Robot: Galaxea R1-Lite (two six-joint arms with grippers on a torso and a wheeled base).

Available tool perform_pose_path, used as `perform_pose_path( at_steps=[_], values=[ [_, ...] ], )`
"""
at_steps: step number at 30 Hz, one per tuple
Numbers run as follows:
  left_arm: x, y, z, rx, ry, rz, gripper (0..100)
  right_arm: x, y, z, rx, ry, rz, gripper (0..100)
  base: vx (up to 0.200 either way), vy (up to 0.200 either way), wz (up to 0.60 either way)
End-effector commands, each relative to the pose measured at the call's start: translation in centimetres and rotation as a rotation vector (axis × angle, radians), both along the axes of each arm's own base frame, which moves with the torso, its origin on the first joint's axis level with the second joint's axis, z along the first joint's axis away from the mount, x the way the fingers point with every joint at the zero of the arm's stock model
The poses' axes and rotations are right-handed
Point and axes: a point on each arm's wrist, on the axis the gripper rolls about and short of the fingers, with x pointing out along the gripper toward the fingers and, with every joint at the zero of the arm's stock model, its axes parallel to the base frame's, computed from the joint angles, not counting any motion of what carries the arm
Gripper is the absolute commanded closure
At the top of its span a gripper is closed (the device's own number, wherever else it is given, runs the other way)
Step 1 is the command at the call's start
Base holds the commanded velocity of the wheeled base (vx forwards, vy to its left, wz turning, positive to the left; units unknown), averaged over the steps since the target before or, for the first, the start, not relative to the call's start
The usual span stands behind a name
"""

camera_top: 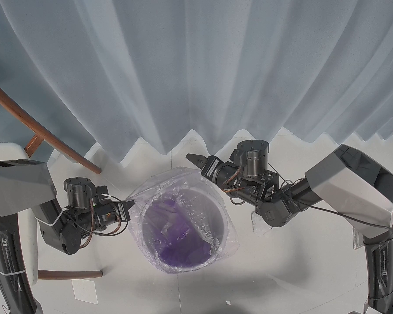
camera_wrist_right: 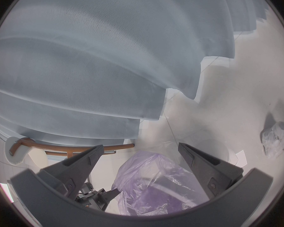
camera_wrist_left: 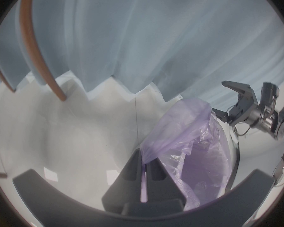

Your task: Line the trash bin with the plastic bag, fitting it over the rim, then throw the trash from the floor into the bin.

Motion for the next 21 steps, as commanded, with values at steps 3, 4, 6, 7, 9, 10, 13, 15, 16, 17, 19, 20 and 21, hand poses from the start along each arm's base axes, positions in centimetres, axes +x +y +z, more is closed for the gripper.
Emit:
perform_pose_path(
  at_steps=[3, 4, 6, 7, 9, 10, 13, 15, 16, 17, 19, 20, 21],
  values=[
    [-0.2, 0.0, -1.0, -0.153, 0.114, 0.081, 100, -0.2, -0.1, -0.1, 0.003, -0.004, -0.002, 0, 0.000, 0.000, 0.00],
    [-0.2, -0.1, -1.0, -0.175, 0.127, 0.091, 100, -0.2, -0.1, -0.1, 0.003, -0.004, -0.002, 0, 0.000, 0.000, 0.00],
    [-0.3, -0.2, -1.5, -0.186, 0.149, 0.107, 100, -0.1, -0.2, -0.1, 0.001, -0.003, -0.005, 0, 0.000, 0.000, 0.00],
    [-0.3, -0.2, -1.7, -0.182, 0.153, 0.118, 0, -0.2, -0.2, -0.2, 0.000, -0.002, -0.005, 0, 0.000, 0.000, 0.00],
    [-0.1, -0.5, -2.5, -0.164, 0.164, 0.144, 0, -0.3, -0.3, -0.4, -0.005, 0.006, -0.005, 0, 0.000, 0.000, 0.00],
    [0.0, -0.6, -2.8, -0.159, 0.167, 0.152, 0, -0.3, -0.3, -0.4, -0.006, 0.005, -0.004, 0, 0.000, 0.000, 0.00],
    [0.3, -0.5, -3.1, -0.156, 0.167, 0.162, 0, -0.3, -0.2, -0.5, -0.007, 0.006, -0.003, 0, 0.000, 0.000, 0.00],
    [0.3, -0.3, -3.6, -0.153, 0.179, 0.171, 0, -0.3, -0.2, -0.5, -0.007, 0.006, -0.004, 0, 0.000, 0.000, 0.00],
    [0.3, -0.3, -3.7, -0.152, 0.181, 0.173, 0, -0.3, -0.2, -0.5, -0.007, 0.006, -0.004, 0, 0.000, 0.000, 0.00],
    [0.3, -0.1, -3.7, -0.149, 0.182, 0.182, 0, -0.3, -0.2, -0.4, -0.006, 0.005, -0.004, 0, 0.000, 0.000, 0.00],
    [0.2, -0.1, -3.7, -0.145, 0.182, 0.192, 0, -0.3, -0.2, -0.4, -0.006, 0.003, -0.006, 0, 0.000, 0.000, 0.00],
    [0.2, 0.0, -3.6, -0.140, 0.173, 0.201, 0, -0.4, -0.4, 0.0, -0.002, 0.000, -0.011, 0, 0.000, 0.000, 0.00],
    [0.0, 0.1, -3.4, -0.142, 0.158, 0.209, 0, -0.6, -0.7, 0.3, -0.004, -0.001, -0.018, 0, 0.000, 0.000, 0.00]
  ],
)
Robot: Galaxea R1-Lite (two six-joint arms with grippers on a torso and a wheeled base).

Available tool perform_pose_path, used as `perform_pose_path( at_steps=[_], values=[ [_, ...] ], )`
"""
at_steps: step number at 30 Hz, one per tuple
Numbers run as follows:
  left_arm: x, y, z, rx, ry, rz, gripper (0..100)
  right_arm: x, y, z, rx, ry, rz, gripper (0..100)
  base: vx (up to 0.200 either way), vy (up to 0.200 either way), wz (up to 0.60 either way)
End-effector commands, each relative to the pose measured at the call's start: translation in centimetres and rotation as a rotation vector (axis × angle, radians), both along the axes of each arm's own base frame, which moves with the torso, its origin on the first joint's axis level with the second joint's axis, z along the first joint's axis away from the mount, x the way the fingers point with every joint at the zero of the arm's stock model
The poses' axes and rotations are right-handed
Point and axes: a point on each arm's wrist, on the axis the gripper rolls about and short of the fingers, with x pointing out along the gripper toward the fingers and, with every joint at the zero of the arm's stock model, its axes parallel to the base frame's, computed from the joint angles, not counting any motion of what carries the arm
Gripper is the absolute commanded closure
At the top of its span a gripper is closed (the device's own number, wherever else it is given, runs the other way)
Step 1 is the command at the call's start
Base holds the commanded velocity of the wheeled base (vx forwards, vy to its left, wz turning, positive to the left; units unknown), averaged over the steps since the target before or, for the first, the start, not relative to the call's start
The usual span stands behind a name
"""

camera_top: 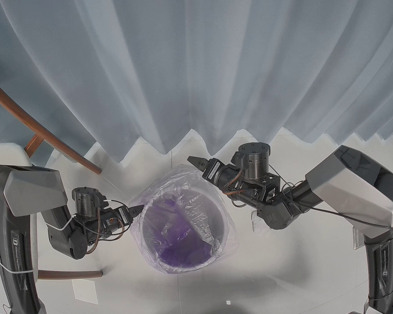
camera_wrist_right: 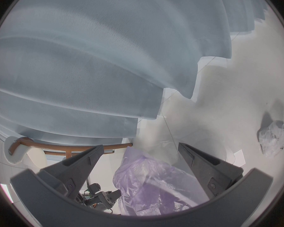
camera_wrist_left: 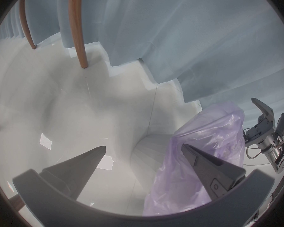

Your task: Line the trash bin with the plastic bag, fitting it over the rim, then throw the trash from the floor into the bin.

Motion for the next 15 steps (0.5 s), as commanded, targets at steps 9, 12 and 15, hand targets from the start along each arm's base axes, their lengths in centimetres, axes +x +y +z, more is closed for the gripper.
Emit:
perform_pose_path(
  at_steps=[9, 12, 15],
  values=[
    [-3.1, 1.7, -0.4, 0.037, 0.017, 0.048, 0, -2.3, -2.0, 1.2, 0.000, -0.019, -0.010, 0, 0.000, 0.000, 0.00],
    [-3.2, 2.1, -0.6, 0.033, -0.002, 0.061, 0, -2.9, -3.4, 1.3, -0.023, -0.023, -0.025, 0, 0.000, 0.000, 0.00],
    [-3.9, 2.2, 0.4, 0.018, -0.063, 0.056, 0, -3.4, -5.1, 2.4, -0.021, -0.029, -0.052, 0, 0.000, 0.000, 0.00]
  ],
)
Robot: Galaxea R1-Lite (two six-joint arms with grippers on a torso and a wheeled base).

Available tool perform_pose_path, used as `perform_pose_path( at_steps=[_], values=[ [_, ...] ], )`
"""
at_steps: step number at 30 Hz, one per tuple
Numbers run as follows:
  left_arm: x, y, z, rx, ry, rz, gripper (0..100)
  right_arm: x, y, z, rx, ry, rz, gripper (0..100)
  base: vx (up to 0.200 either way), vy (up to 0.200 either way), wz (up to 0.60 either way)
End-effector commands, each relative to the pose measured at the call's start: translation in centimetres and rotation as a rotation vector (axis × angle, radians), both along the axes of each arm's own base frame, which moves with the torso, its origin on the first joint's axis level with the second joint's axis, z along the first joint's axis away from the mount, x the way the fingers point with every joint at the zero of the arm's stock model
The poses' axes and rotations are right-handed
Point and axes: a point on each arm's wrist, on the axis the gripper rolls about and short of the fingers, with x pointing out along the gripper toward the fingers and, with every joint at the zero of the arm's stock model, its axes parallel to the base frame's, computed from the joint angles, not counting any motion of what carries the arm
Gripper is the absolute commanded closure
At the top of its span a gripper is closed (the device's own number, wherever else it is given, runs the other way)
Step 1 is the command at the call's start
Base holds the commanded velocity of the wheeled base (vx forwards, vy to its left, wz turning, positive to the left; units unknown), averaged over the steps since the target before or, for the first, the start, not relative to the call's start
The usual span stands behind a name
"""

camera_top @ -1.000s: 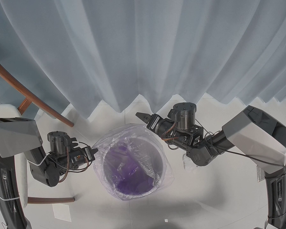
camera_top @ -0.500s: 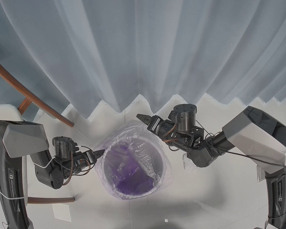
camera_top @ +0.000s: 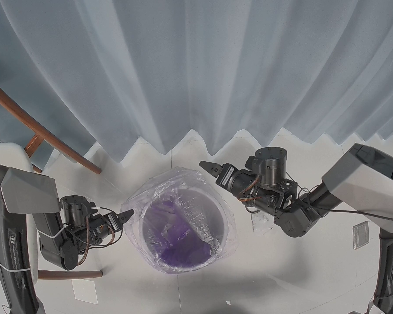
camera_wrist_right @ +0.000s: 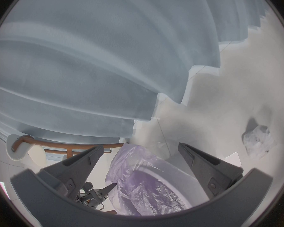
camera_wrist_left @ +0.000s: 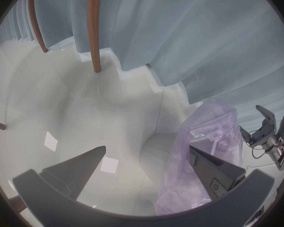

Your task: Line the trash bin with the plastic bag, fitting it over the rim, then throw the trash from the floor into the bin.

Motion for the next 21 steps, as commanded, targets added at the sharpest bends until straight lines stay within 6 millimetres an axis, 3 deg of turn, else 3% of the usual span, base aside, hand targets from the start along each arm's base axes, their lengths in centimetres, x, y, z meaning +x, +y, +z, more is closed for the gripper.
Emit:
perform_pose_path(
  at_steps=[1, 8, 14, 21],
  values=[
    [-1.1, 0.4, 0.6, -0.008, -0.037, 0.003, 0, -0.9, -2.5, 2.1, 0.006, -0.022, -0.035, 0, 0.000, 0.000, 0.00],
    [-2.6, -0.1, 4.8, -0.038, -0.169, -0.022, 0, -1.4, -4.6, 2.8, 0.008, -0.016, -0.078, 0, 0.000, 0.000, 0.00],
    [-3.8, -1.3, 9.3, -0.076, -0.316, -0.064, 0, -3.3, -5.8, 3.6, -0.003, -0.005, -0.080, 0, 0.000, 0.000, 0.00],
    [-8.4, -2.2, 15.0, -0.123, -0.500, -0.131, 0, -6.8, -8.0, 3.2, -0.034, 0.023, -0.094, 0, 0.000, 0.000, 0.00]
  ],
)
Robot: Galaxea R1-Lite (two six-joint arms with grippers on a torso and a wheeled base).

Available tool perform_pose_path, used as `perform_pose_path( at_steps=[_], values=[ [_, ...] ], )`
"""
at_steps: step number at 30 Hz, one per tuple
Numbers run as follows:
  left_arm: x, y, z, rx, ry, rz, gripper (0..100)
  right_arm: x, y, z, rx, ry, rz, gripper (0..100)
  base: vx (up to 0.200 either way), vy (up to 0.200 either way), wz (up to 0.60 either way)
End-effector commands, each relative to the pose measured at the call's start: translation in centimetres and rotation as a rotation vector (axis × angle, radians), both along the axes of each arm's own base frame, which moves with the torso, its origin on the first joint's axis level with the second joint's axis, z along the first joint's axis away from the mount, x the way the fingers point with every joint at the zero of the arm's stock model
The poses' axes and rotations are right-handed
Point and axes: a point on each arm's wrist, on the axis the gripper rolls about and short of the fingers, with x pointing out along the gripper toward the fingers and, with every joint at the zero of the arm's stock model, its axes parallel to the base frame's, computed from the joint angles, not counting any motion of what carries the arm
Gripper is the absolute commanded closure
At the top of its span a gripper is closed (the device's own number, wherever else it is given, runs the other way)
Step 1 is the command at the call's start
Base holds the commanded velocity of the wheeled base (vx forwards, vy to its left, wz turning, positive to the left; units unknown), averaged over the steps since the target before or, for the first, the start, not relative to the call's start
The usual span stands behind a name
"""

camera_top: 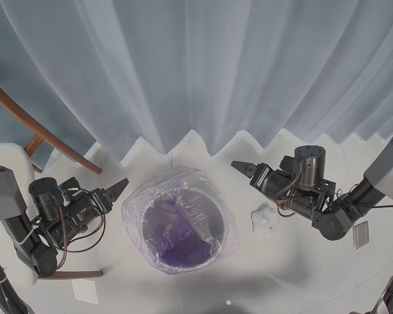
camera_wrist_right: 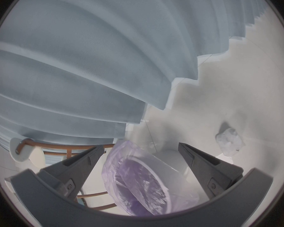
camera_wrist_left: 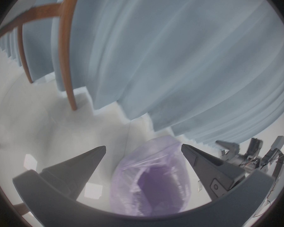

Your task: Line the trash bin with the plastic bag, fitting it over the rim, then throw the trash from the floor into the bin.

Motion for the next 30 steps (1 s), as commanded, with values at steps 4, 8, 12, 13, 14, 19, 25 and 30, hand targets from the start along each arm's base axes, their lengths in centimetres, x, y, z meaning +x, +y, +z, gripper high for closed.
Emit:
perform_pose_path(
  at_steps=[4, 8, 12, 13, 14, 19, 25, 30],
  values=[
    [-5.1, -0.5, 6.9, -0.060, -0.245, -0.062, 0, -6.1, -3.7, -0.1, -0.117, -0.041, 0.010, 0, 0.000, 0.000, 0.00],
    [-5.7, -0.4, 6.2, -0.048, -0.210, -0.068, 0, -8.5, -5.0, -2.8, -0.232, -0.021, 0.070, 0, 0.000, 0.000, 0.00],
    [-6.0, -1.4, 5.7, -0.038, -0.187, -0.109, 0, -8.1, -4.8, -4.9, -0.242, -0.028, 0.091, 0, 0.000, 0.000, 0.00],
    [-6.0, -1.7, 5.6, -0.028, -0.186, -0.123, 0, -7.7, -4.5, -5.3, -0.243, -0.049, 0.093, 0, 0.000, 0.000, 0.00],
    [-6.0, -2.0, 5.4, -0.006, -0.184, -0.138, 0, -7.3, -4.3, -5.7, -0.257, -0.076, 0.099, 0, 0.000, 0.000, 0.00],
    [-7.2, -3.0, 3.3, 0.163, -0.084, -0.182, 0, -7.4, -3.3, -7.2, -0.380, -0.153, 0.183, 0, 0.000, 0.000, 0.00],
    [-6.9, -3.8, 3.0, 0.177, -0.060, -0.205, 0, -6.6, 0.6, -8.1, -0.441, -0.251, 0.298, 0, 0.000, 0.000, 0.00],
    [-7.1, -3.6, 2.9, 0.184, -0.055, -0.180, 0, -4.5, 3.2, -9.7, -0.509, -0.251, 0.346, 0, 0.000, 0.000, 0.00]
  ],
)
